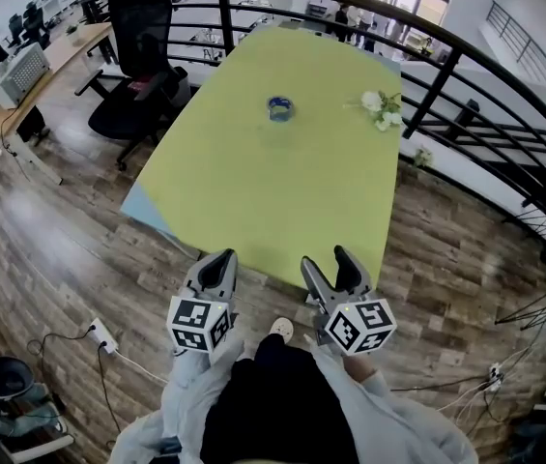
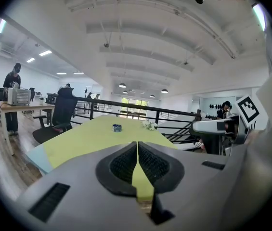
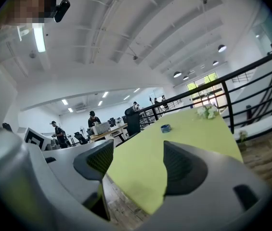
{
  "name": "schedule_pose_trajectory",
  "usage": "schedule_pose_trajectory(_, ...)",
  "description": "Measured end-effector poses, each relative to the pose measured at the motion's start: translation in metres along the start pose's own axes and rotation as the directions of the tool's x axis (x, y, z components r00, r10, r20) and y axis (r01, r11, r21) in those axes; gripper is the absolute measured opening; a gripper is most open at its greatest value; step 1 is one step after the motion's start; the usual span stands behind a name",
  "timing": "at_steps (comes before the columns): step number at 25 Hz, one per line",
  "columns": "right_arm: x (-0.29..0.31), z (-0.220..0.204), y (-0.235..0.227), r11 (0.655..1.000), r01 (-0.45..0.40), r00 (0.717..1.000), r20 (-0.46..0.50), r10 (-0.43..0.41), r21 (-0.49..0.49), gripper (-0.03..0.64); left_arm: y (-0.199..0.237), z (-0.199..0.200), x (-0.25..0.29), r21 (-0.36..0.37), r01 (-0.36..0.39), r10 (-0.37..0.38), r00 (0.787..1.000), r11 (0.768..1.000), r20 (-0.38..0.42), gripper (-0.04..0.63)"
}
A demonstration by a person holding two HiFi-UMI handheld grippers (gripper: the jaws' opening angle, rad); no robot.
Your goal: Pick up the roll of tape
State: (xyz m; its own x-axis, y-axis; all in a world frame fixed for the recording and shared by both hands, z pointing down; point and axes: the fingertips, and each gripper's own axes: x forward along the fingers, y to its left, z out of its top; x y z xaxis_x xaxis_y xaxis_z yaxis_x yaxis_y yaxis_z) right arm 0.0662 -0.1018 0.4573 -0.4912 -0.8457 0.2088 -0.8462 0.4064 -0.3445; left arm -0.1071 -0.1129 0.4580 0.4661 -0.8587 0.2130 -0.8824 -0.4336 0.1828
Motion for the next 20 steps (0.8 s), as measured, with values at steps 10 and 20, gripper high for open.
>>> schedule_pose_trajectory(10, 0.03, 0.013, -0.027, 1.0, 0.002, 1.0, 0.011, -0.002, 0.0, 0.324, 0.003, 0.007, 0.043, 0.023, 0.012, -0.012, 1.0, 1.0, -0.012, 0.021)
schedule_pose_trajectory(20, 0.046, 0.009, -0.02, 0.999, -0.033, 0.999, -0.001, 0.033, 0.008, 0.324, 0.017, 0.007, 0.057, -0.001, 0.0, 0.0, 1.0, 1.0, -0.023, 0.021)
